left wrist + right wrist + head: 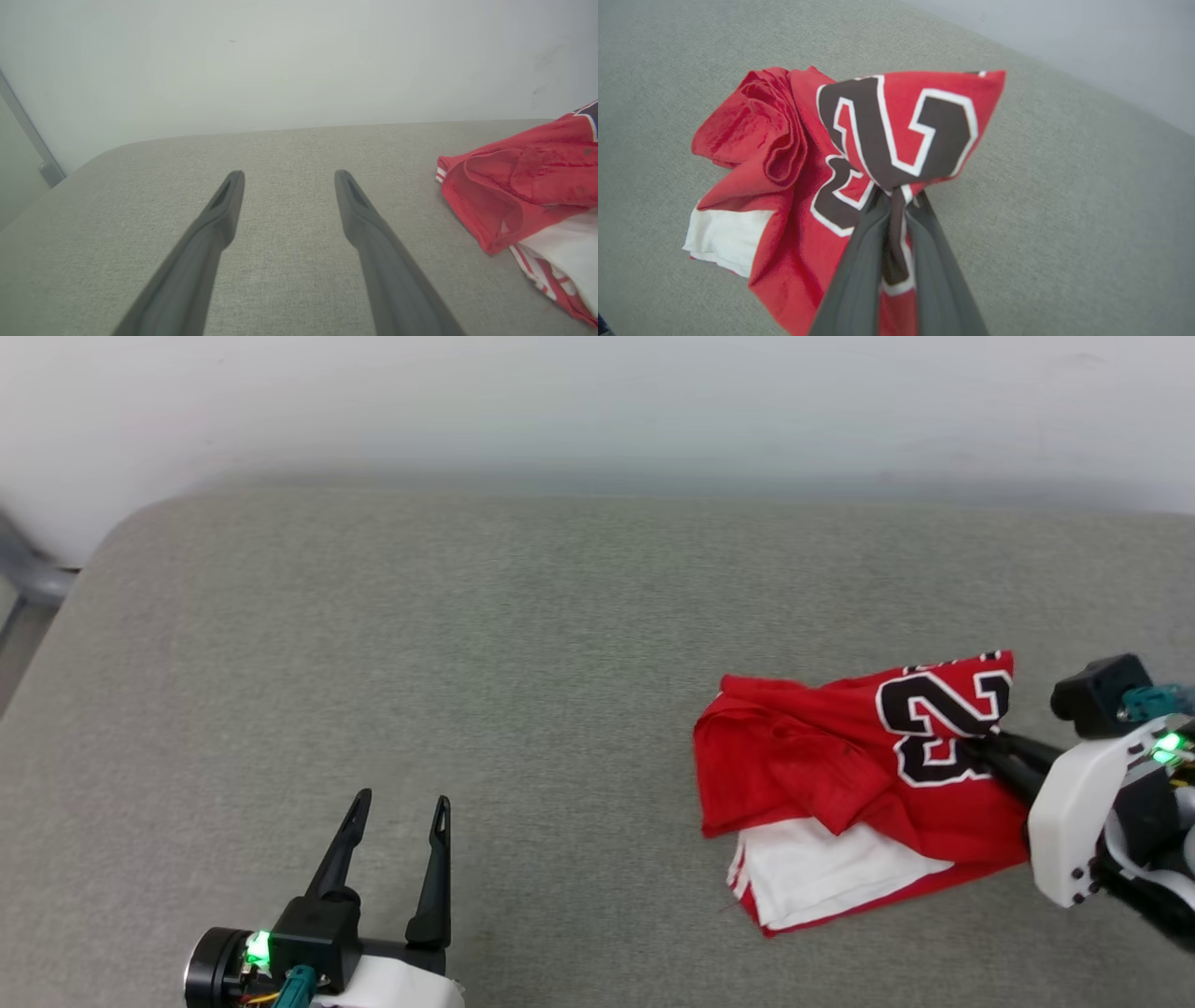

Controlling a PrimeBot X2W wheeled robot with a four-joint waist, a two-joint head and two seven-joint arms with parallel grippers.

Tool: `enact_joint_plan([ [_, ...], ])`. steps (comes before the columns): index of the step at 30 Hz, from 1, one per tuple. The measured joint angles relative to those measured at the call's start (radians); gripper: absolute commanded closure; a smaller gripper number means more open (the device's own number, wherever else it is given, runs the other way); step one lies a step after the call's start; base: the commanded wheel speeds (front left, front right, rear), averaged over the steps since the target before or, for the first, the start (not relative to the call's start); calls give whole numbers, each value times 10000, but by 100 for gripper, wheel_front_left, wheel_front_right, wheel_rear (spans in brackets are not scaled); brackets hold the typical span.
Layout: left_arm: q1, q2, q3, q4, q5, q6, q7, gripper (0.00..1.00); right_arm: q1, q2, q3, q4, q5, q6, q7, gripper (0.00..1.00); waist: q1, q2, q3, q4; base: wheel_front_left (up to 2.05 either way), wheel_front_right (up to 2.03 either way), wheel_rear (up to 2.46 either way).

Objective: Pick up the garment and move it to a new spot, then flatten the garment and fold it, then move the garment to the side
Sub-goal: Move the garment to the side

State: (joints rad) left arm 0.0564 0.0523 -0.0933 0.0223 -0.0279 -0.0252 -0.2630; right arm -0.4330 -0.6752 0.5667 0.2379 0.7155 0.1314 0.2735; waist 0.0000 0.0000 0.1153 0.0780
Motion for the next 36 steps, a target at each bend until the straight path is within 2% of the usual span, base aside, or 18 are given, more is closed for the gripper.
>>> enact_joint_plan([
  [7,-27,-6,33,-288,0,119,0,0,-196,-826,-456,-930,-719,0,272,100,0,0,41,-858,0,0,0],
  [14,-396,-2,171,-560,65,92,0,0,-213,-1081,-1388,-1080,-978,0,499,100,0,0,546,-1509,0,0,0],
  [24,-1126,128,228,-1223,203,25,0,0,-595,-1482,-3131,520,-1465,2,403,100,1,0,1897,-1735,0,0,0],
  [36,-1859,219,56,-1710,318,27,0,0,-2066,-2128,-4778,2709,-2911,0,318,100,2,0,3383,-1557,0,0,0],
])
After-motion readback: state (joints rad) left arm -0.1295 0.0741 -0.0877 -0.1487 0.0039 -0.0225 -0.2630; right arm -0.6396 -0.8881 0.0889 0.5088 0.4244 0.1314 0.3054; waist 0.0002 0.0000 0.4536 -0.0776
